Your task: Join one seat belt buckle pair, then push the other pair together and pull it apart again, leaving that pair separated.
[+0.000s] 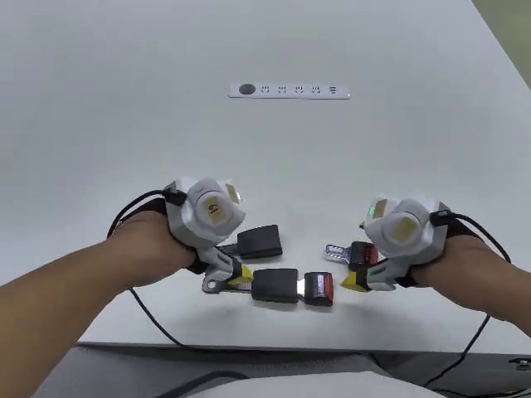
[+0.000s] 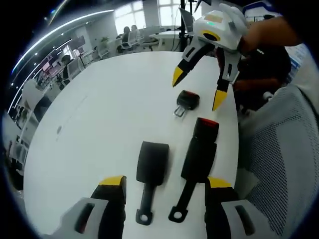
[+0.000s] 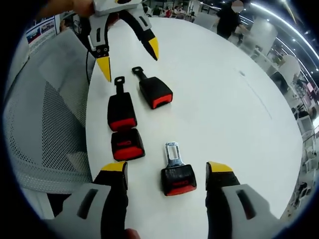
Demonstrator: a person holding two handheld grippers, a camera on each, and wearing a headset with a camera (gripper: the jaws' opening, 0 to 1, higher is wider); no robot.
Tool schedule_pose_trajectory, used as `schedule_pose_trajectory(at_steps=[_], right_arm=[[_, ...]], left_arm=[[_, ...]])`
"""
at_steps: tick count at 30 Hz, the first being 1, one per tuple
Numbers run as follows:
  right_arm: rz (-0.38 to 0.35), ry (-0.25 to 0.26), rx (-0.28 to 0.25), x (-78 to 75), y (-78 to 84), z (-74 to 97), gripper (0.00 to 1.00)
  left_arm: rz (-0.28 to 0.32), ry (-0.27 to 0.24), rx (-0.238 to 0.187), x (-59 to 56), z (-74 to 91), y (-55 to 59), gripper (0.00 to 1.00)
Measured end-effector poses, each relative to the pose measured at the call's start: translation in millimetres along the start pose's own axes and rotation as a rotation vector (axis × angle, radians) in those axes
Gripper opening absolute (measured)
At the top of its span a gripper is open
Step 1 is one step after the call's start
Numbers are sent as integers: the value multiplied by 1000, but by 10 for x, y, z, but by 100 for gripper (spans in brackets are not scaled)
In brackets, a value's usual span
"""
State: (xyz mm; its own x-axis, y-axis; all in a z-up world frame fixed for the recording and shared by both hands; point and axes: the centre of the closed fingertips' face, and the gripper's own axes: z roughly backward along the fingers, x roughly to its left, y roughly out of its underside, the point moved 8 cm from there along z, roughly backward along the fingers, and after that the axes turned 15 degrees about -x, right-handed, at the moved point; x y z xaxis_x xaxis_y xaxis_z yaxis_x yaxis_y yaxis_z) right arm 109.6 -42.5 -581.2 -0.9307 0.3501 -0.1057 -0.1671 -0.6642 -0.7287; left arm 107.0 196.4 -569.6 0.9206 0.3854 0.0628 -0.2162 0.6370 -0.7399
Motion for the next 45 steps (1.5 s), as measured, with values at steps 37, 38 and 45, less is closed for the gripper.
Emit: schedule_pose_trajectory(at_steps=[37, 38, 45], right_arm=[[-203, 100, -201, 446, 101, 526, 100], [-205, 101, -196, 437, 118, 515, 100], [-199, 104, -198, 423, 146, 515, 100]], left_arm=[[334, -209, -265, -287, 827, 441, 100], [335, -204, -261, -306, 812, 449, 100], [332, -195, -272, -319, 821, 523, 100]])
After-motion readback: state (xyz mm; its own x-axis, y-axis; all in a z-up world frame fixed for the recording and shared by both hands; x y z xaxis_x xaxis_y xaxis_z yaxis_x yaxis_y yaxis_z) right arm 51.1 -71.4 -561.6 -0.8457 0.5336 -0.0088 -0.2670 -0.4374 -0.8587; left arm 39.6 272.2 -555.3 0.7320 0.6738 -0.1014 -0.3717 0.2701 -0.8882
